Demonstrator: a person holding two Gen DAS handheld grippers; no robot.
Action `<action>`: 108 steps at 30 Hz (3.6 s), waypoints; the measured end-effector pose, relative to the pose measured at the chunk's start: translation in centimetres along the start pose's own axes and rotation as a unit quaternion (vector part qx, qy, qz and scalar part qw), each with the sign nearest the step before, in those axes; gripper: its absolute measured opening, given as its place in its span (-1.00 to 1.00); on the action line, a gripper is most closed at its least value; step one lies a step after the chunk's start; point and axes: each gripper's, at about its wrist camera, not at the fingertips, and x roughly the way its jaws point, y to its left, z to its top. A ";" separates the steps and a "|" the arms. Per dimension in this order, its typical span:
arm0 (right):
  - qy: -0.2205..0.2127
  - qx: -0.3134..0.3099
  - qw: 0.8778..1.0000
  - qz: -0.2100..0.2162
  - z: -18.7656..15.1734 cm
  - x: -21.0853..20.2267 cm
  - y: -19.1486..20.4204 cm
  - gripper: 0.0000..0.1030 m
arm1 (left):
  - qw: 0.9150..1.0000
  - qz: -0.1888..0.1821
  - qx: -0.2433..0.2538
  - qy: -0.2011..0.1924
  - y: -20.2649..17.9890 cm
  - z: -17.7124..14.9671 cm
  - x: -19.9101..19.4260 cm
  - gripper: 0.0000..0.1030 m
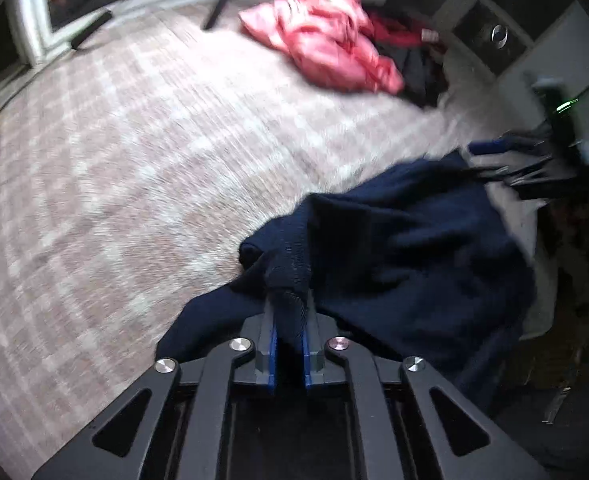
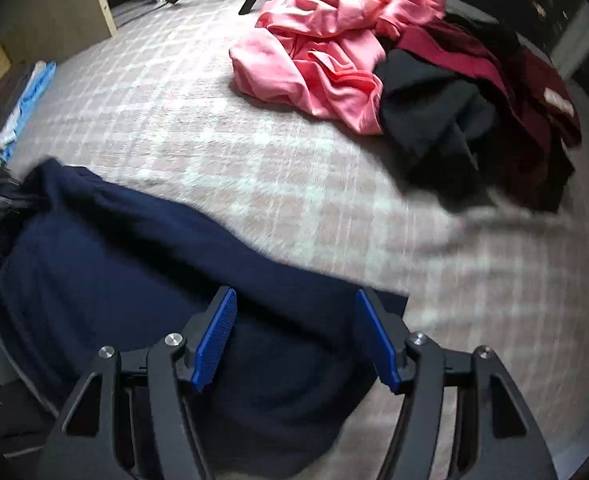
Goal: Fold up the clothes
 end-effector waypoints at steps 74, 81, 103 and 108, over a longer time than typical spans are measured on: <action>0.011 0.047 0.997 0.055 -6.8 -5.8 -2.9 -0.83 | 0.983 -0.033 0.163 0.079 -6.5 -4.6 0.6 -0.10; 0.004 0.045 0.997 0.056 -6.4 -5.6 -2.4 -0.83 | 0.982 -0.040 0.151 0.102 -6.0 -4.3 1.5 -0.82; 0.035 0.066 0.993 0.096 -1.8 -0.1 -4.4 -0.82 | 0.996 0.044 0.048 0.054 4.1 2.3 1.3 0.04; 0.039 0.062 0.993 0.097 -1.3 0.2 -4.7 -0.81 | 0.997 0.025 0.048 0.064 4.7 3.6 3.8 -0.02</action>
